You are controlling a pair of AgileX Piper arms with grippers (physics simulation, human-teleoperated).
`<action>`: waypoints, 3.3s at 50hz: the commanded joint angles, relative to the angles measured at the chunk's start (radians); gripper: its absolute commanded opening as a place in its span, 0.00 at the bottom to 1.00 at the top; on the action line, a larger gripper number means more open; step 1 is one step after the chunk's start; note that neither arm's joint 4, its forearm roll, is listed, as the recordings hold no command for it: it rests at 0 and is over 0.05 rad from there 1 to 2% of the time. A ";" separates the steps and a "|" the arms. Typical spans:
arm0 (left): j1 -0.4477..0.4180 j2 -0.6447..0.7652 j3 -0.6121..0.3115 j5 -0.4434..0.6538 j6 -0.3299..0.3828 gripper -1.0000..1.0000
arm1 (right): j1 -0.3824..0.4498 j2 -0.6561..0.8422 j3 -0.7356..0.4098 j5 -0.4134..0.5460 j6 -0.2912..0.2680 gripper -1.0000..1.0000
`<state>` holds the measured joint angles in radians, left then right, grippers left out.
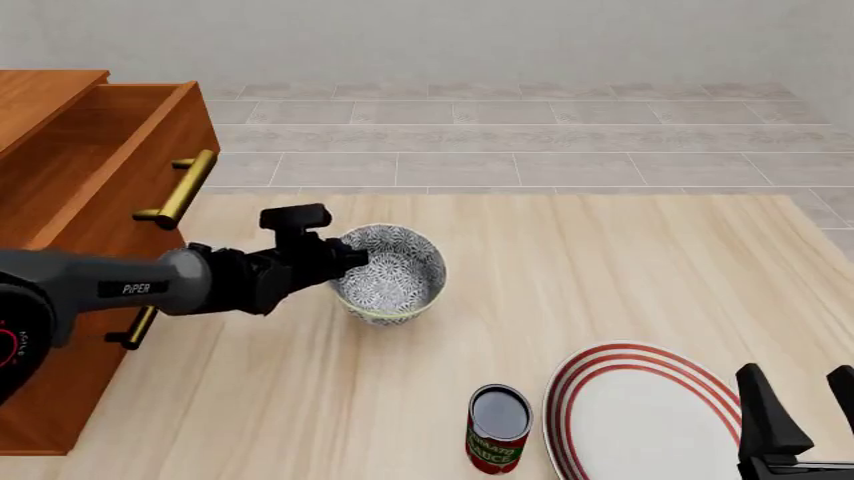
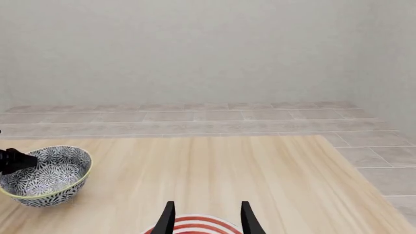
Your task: Put the bowl on top of the cabinet.
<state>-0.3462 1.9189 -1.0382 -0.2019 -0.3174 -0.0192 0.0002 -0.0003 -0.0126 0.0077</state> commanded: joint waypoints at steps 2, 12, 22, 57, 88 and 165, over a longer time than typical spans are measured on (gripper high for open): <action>0.002 -0.097 0.019 0.052 0.006 0.00 | 0.001 0.000 0.000 -0.001 -0.001 1.00; -0.034 -0.241 0.059 0.089 0.039 0.00 | 0.003 0.000 0.000 -0.002 -0.003 1.00; -0.055 -0.367 0.074 0.167 0.035 0.00 | 0.003 0.000 0.000 -0.003 -0.003 1.00; -0.117 -0.643 0.028 0.429 0.014 0.00 | 0.003 0.000 0.000 -0.007 0.002 1.00; 0.021 -0.838 -0.147 0.729 -0.014 0.00 | 0.011 0.000 0.000 -0.008 -0.002 1.00; 0.489 -0.800 -0.425 1.027 -0.209 0.00 | 0.009 0.000 0.000 -0.011 0.010 1.00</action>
<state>0.0796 1.1197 -1.4605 0.8207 -0.5094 -0.0106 0.0002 -0.0005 -0.0239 0.0173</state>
